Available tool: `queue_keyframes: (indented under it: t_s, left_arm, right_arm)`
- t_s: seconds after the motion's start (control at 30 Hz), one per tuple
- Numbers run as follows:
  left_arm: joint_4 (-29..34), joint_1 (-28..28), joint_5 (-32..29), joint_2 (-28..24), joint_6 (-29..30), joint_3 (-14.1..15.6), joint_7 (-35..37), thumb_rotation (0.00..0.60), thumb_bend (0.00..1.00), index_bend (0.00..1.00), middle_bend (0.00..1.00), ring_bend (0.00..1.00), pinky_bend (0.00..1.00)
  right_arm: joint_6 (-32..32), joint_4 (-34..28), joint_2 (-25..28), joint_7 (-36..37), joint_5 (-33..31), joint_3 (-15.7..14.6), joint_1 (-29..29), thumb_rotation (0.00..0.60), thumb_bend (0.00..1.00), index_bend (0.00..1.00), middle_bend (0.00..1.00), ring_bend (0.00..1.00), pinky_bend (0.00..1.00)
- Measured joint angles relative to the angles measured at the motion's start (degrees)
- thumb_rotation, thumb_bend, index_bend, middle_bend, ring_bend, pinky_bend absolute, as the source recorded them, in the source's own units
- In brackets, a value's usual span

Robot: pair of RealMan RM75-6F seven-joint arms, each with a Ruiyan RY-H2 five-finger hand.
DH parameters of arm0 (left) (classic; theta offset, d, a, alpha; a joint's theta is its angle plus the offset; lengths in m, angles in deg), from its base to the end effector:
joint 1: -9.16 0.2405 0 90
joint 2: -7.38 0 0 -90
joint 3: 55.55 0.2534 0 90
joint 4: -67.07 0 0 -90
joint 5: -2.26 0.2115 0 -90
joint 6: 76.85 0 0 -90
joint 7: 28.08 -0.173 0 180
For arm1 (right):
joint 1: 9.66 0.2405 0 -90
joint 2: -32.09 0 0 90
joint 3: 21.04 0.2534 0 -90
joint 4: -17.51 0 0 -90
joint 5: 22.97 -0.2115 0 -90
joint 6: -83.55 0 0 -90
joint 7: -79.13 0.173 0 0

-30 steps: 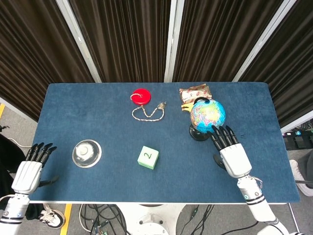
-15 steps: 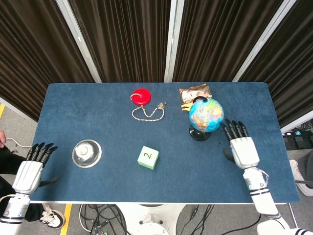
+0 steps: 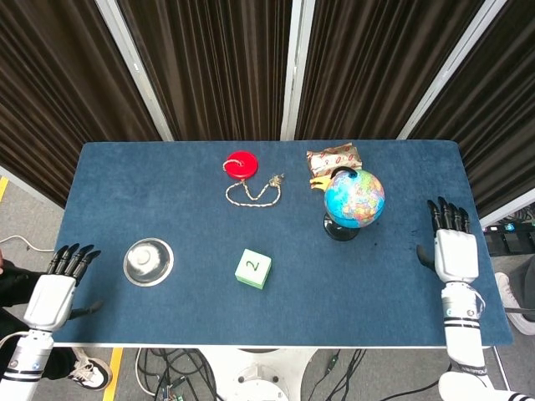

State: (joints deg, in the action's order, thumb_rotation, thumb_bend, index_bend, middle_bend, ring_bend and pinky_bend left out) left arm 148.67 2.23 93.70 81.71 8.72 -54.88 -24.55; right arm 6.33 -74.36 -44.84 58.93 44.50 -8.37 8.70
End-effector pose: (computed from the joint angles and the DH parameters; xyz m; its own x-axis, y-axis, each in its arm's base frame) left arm -0.3094 0.2087 0.0999 0.3595 0.0472 0.9320 0.9268 -0.1341 -0.3507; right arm -0.2666 -0.3068 0.1046 0.4379 0.0254 0.8987 -0.8975 0.0703 0.4353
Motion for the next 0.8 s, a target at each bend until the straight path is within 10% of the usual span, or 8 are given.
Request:
queue_keyframes:
  t_s: [0.4, 0.8]
  left_arm:
    - [-0.3, 0.16, 0.16, -0.15, 0.42, 0.05, 0.86, 0.6, 0.0, 0.15, 0.09, 0.02, 0.05]
    - [-1.1, 0.12, -0.03, 0.27, 0.22, 0.02, 1.78, 0.6, 0.0, 0.15, 0.09, 0.02, 0.05]
  right_arm:
    - [-6.57, 8.99, -3.53, 7.2, 28.44, -7.99, 2.57, 0.6, 0.25, 0.0, 0.0, 0.0, 0.0]
    - [-0.97, 9.21, -5.32, 7.44, 25.99, -8.43, 4.82, 0.6, 0.25, 0.0, 0.0, 0.0, 0.0]
